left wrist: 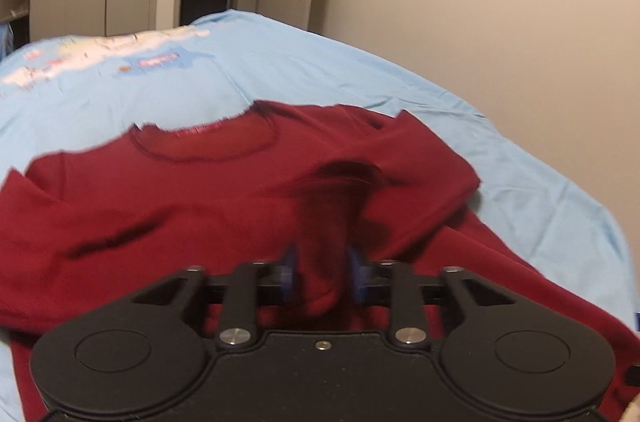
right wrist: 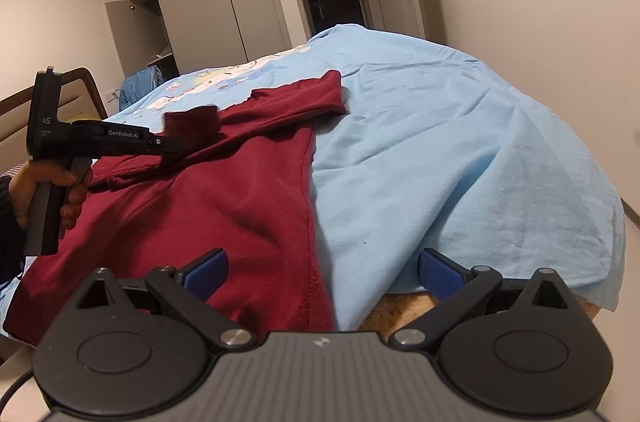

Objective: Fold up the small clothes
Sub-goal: 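Lay the sleeve over the sweater body and open the left tool, then grasp the sweater hem with the right tool while the left tool grasps it too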

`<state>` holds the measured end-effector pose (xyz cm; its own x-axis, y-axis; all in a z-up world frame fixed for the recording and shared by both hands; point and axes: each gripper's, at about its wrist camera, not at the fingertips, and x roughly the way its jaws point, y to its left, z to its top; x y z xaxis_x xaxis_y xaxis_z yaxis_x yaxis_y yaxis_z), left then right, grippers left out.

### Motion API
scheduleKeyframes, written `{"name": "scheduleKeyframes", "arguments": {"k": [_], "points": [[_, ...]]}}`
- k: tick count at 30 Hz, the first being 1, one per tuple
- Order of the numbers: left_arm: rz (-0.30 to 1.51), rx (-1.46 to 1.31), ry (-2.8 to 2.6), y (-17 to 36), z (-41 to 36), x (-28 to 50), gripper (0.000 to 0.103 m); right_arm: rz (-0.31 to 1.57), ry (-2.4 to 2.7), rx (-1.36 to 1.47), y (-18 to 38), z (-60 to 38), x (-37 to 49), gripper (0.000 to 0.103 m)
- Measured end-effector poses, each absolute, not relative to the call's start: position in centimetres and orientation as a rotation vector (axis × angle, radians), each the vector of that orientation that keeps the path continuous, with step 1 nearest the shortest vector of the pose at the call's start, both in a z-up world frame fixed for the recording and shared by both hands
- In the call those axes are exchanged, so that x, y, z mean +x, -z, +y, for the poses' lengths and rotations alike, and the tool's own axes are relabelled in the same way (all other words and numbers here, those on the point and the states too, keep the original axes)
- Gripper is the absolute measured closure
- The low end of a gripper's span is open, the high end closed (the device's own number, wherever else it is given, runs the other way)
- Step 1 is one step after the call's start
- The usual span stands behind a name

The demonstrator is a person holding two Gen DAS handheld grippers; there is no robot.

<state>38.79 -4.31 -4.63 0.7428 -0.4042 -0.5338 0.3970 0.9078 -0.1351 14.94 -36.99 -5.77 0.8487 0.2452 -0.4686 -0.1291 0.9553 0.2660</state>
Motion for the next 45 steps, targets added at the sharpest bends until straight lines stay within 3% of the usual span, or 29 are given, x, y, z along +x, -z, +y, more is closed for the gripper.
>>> {"name": "scheduleKeyframes", "arguments": {"k": [5,8,15,24,30,36,40,42,44,45], "points": [[0.571,-0.031,0.427,3.1,-2.7,35.5,0.024,0.524,-0.208,0.217,5.8,-36.4,15.6,0.000],[0.554,-0.056,0.370,2.1,-0.3,33.9,0.014,0.518,-0.225,0.200,5.6,-35.8,16.5,0.000],[0.525,-0.032,0.099,0.5,7.4,33.8,0.006,0.478,-0.257,0.138,4.0,-34.7,19.2,0.000],[0.543,-0.239,-0.056,0.4,17.8,36.9,0.003,0.572,-0.178,0.061,3.9,-36.8,18.2,0.000],[0.557,-0.394,-0.049,2.3,21.0,40.5,0.014,0.453,-0.122,0.118,2.0,-37.7,17.9,0.000],[0.595,-0.491,-0.035,3.5,22.1,44.1,0.038,0.392,-0.290,0.051,0.3,-33.8,23.3,0.001],[0.618,-0.514,-0.009,3.9,22.1,45.5,0.049,0.357,-0.414,0.007,-0.4,-30.0,27.4,0.014],[0.627,-0.532,0.017,4.0,22.0,46.0,0.058,0.360,-0.465,0.000,-0.5,-28.3,29.4,0.020],[0.636,-0.548,0.059,4.0,21.6,46.3,0.080,0.377,-0.501,-0.005,-0.4,-26.5,31.0,0.024],[0.631,-0.537,0.072,3.9,21.3,46.2,0.084,0.388,-0.514,-0.010,-0.2,-25.8,31.7,0.026]]}}
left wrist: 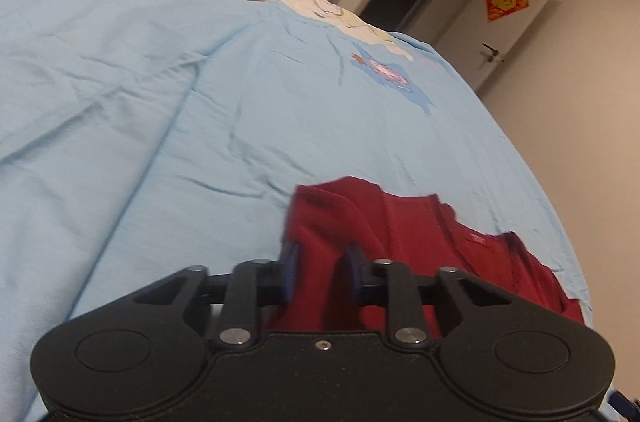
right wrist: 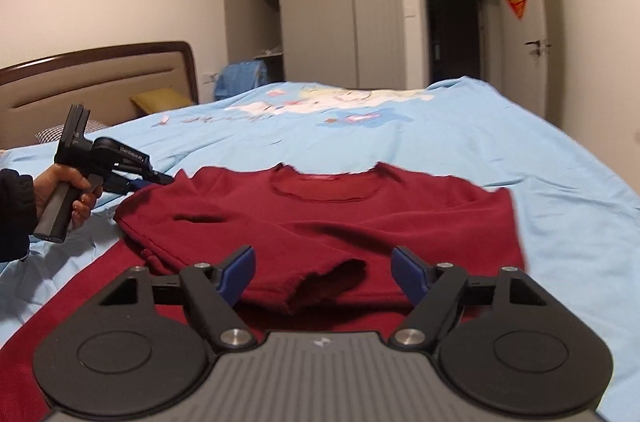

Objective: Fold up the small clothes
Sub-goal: 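Grasp the sweater hem with the right tool while the left tool grasps it too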

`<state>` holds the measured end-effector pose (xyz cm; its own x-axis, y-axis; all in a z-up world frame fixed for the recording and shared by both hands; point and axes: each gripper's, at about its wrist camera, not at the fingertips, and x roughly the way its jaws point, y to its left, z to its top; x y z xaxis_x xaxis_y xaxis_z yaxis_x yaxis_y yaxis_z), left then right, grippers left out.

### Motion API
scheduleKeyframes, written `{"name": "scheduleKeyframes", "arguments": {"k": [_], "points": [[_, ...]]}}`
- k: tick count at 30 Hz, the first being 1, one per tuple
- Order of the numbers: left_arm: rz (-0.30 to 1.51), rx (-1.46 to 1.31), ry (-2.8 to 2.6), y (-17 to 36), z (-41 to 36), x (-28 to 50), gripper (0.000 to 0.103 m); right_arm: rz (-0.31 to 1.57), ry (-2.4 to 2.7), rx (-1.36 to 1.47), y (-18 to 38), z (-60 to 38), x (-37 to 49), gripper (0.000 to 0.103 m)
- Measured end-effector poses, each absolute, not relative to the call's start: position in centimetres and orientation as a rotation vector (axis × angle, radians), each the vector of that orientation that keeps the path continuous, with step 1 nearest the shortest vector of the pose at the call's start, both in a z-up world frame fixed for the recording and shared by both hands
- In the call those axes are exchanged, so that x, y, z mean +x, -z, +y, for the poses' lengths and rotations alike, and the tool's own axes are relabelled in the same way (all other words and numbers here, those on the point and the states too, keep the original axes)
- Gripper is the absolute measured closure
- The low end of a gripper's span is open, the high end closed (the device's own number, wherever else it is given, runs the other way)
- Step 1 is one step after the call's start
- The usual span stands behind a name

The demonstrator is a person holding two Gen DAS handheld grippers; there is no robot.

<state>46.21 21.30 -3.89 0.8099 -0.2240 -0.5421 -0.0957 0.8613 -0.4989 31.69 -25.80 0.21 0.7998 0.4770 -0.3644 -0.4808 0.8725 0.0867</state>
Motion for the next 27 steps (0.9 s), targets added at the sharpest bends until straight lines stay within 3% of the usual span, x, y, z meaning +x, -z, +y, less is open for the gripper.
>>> {"name": "scheduleKeyframes", "arguments": {"k": [1,2,3,8,10,15,19,22,27], "points": [[0.618,-0.513,0.083,3.6,20.9,46.1,0.094,0.398,-0.516,-0.017,0.0,-25.1,32.4,0.030],[0.597,-0.477,0.091,3.3,20.6,45.8,0.096,0.414,-0.512,-0.025,0.2,-24.4,33.0,0.035],[0.564,-0.437,0.091,2.8,20.1,45.4,0.097,0.433,-0.504,-0.033,0.4,-23.9,33.6,0.038],[0.396,-0.224,0.018,0.4,17.7,42.7,0.098,0.506,-0.463,-0.041,2.3,-22.6,35.8,0.087],[0.427,-0.159,-0.025,0.6,17.1,43.1,0.098,0.512,-0.465,-0.057,3.0,-22.5,35.7,0.092],[0.586,-0.276,-0.076,3.1,18.8,44.8,0.096,0.502,-0.463,-0.107,3.8,-22.1,35.0,0.093],[0.581,-0.345,-0.088,3.4,19.9,44.0,0.076,0.509,-0.468,-0.092,3.9,-22.6,34.8,0.092],[0.556,-0.337,-0.076,2.8,20.0,43.8,0.067,0.518,-0.469,-0.068,4.2,-22.9,34.8,0.092],[0.572,-0.350,-0.119,2.8,19.8,46.0,0.064,0.508,-0.451,-0.060,4.7,-22.8,34.7,0.090]]}}
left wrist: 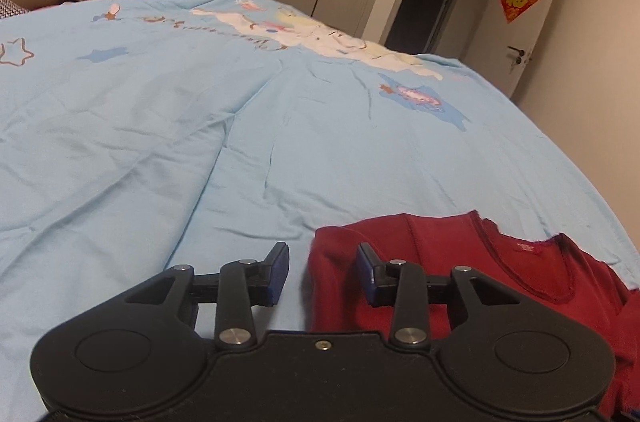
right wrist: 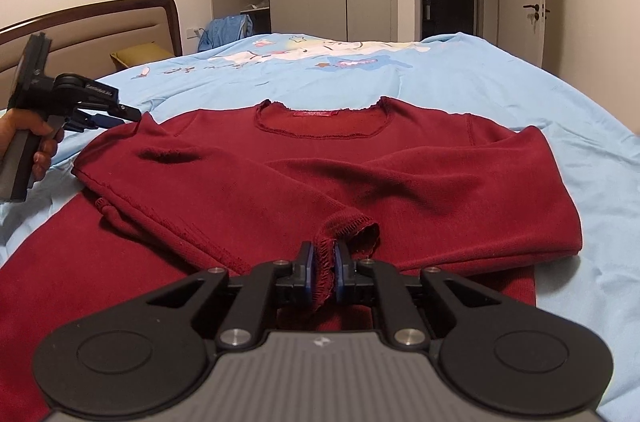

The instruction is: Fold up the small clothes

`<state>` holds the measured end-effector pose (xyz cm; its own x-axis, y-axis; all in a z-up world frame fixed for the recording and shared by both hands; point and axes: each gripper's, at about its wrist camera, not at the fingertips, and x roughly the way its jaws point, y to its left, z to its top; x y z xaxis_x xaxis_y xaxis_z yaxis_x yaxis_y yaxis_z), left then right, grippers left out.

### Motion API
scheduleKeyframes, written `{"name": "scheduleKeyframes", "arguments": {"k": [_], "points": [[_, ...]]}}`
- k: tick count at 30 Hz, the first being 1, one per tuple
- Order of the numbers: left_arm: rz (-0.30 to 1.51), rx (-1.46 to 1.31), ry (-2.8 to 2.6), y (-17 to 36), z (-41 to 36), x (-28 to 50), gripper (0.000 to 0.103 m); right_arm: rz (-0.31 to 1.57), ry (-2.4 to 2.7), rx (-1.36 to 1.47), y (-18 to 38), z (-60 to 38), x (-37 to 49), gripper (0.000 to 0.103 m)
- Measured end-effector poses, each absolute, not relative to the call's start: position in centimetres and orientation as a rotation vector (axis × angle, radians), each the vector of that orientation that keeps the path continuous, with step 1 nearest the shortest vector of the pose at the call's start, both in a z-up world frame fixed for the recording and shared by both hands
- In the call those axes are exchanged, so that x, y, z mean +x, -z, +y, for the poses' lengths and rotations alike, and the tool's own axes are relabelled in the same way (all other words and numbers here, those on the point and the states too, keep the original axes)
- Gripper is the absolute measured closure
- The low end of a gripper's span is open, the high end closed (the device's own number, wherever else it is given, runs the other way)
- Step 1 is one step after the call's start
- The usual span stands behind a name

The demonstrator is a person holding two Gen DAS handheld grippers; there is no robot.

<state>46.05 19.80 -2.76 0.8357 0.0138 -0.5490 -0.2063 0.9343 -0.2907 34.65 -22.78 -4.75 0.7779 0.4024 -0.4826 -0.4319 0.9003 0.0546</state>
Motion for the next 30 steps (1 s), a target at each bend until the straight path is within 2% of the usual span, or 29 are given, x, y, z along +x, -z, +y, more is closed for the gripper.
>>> {"name": "scheduleKeyframes", "arguments": {"k": [3,7,9,11,12,19,24,27,28,29,30], "points": [[0.629,-0.326,-0.174,4.1,19.7,47.7,0.064,0.487,-0.440,-0.084,5.1,-22.5,34.3,0.088],[0.611,-0.300,-0.170,4.9,19.7,47.3,0.061,0.469,-0.442,-0.098,5.7,-22.5,34.1,0.087],[0.604,-0.306,-0.165,4.6,20.0,46.6,0.056,0.468,-0.446,-0.092,5.9,-22.5,34.2,0.087],[0.589,-0.301,-0.152,4.0,20.1,45.5,0.044,0.464,-0.448,-0.086,6.0,-22.6,34.1,0.087],[0.577,-0.292,-0.141,3.7,20.1,44.7,0.042,0.461,-0.448,-0.084,6.1,-22.7,34.1,0.087],[0.549,-0.248,-0.073,2.7,18.7,37.8,0.039,0.445,-0.445,-0.081,6.3,-22.7,34.0,0.086],[0.618,-0.216,-0.128,4.4,18.1,36.7,0.040,0.439,-0.440,-0.083,6.3,-22.6,33.8,0.083],[0.631,-0.245,-0.160,4.8,18.2,37.1,0.040,0.436,-0.433,-0.077,6.3,-22.7,33.7,0.071],[0.636,-0.232,-0.167,4.9,18.0,37.2,0.040,0.435,-0.423,-0.071,6.3,-22.7,33.7,0.057],[0.641,-0.213,-0.174,4.9,17.6,37.1,0.040,0.438,-0.421,-0.059,6.2,-22.9,33.7,0.048],[0.644,-0.200,-0.182,4.7,17.4,37.0,0.040,0.441,-0.433,-0.043,6.2,-23.1,33.7,0.045]]}}
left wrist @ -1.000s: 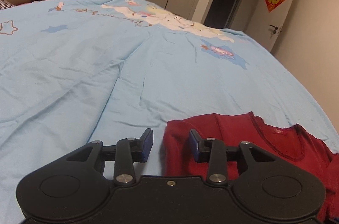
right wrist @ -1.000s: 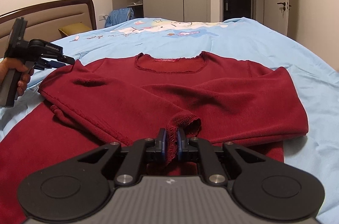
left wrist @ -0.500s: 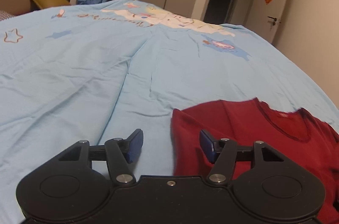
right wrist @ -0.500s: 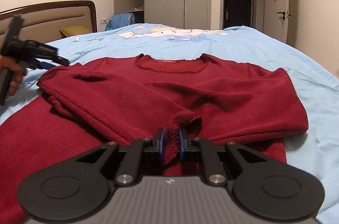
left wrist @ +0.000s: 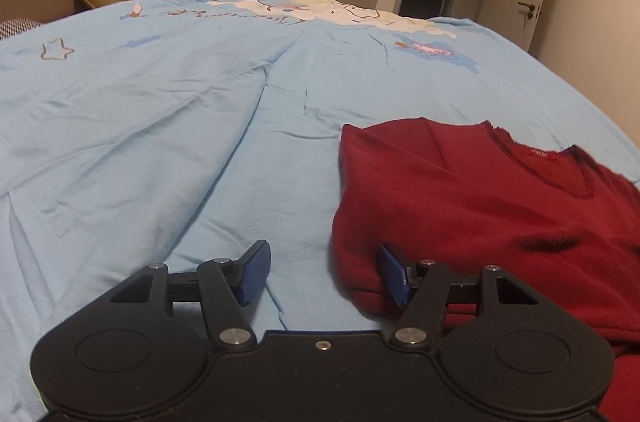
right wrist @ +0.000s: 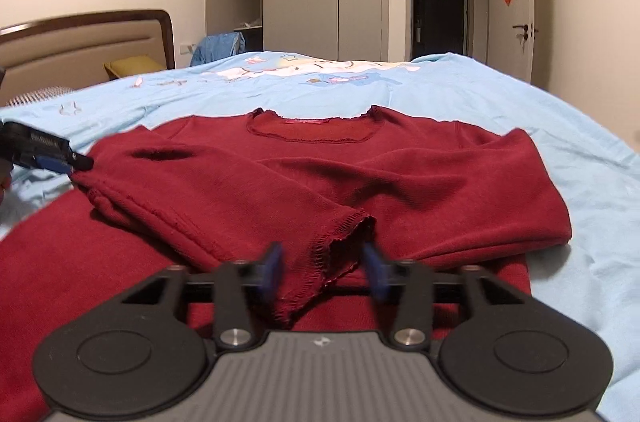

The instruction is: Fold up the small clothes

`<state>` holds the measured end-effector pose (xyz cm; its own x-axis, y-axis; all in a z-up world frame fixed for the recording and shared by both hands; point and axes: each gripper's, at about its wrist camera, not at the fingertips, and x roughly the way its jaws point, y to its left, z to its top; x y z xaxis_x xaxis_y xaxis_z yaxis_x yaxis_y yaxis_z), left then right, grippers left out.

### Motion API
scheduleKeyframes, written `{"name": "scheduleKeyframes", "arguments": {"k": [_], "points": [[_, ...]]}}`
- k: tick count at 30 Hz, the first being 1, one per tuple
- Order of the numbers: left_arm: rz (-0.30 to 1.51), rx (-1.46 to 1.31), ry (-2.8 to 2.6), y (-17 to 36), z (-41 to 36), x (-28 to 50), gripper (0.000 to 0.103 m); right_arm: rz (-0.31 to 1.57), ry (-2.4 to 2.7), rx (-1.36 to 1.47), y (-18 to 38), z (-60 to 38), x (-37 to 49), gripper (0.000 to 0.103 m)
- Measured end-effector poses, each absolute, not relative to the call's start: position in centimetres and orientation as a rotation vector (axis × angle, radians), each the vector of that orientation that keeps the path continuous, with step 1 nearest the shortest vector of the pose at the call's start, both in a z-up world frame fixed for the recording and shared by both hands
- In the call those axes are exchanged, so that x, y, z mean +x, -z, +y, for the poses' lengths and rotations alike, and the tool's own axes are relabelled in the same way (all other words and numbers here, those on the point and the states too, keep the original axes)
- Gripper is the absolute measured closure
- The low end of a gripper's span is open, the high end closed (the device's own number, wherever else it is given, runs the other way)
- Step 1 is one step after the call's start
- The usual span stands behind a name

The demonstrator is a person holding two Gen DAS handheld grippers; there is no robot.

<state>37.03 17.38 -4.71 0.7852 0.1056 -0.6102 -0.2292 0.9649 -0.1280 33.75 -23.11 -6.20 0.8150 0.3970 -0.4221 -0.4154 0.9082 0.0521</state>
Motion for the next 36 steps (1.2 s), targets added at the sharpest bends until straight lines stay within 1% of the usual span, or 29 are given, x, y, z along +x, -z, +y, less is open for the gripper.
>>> {"name": "scheduleKeyframes", "arguments": {"k": [2,3,4,5,6,7,8,9,11,14,19,22,28,36], "points": [[0.651,-0.201,-0.193,4.1,17.1,36.6,0.038,0.444,-0.458,-0.017,6.1,-23.5,33.8,0.031],[0.655,-0.208,-0.200,3.8,17.1,36.2,0.036,0.446,-0.472,-0.012,6.1,-23.6,33.7,0.027],[0.658,-0.213,-0.207,3.6,17.0,35.7,0.030,0.445,-0.480,-0.013,6.1,-23.5,33.6,0.021],[0.658,-0.217,-0.213,3.4,17.0,35.1,0.027,0.443,-0.483,-0.021,6.1,-23.5,33.4,0.016],[0.656,-0.220,-0.216,3.3,17.0,34.4,0.026,0.442,-0.483,-0.031,6.1,-23.3,33.1,0.013],[0.656,-0.220,-0.218,3.1,16.8,33.6,0.023,0.447,-0.490,-0.043,6.2,-23.2,32.9,0.005],[0.655,-0.219,-0.219,3.0,16.7,32.8,0.020,0.458,-0.495,-0.060,6.2,-23.0,32.6,0.001],[0.651,-0.216,-0.220,2.9,16.5,31.7,0.018,0.464,-0.487,-0.080,6.4,-22.8,32.2,0.001],[0.642,-0.204,-0.218,2.7,15.8,29.6,0.011,0.460,-0.480,-0.101,6.6,-23.0,31.3,0.001],[0.630,-0.167,-0.202,2.6,14.5,26.4,0.004,0.465,-0.487,-0.081,6.6,-24.1,30.0,0.001],[0.607,-0.124,-0.141,2.6,11.6,22.0,0.001,0.482,-0.490,-0.097,6.7,-26.1,27.3,0.001],[0.594,-0.105,-0.091,2.8,9.9,20.2,0.001,0.493,-0.492,-0.142,6.7,-27.0,25.5,0.001],[0.556,-0.042,0.058,3.2,6.4,18.0,0.001,0.470,-0.498,-0.387,7.3,-28.0,20.0,0.000],[0.532,0.062,0.239,3.7,1.4,16.7,0.001,0.455,-0.502,-0.609,7.0,-29.1,14.3,0.000]]}}
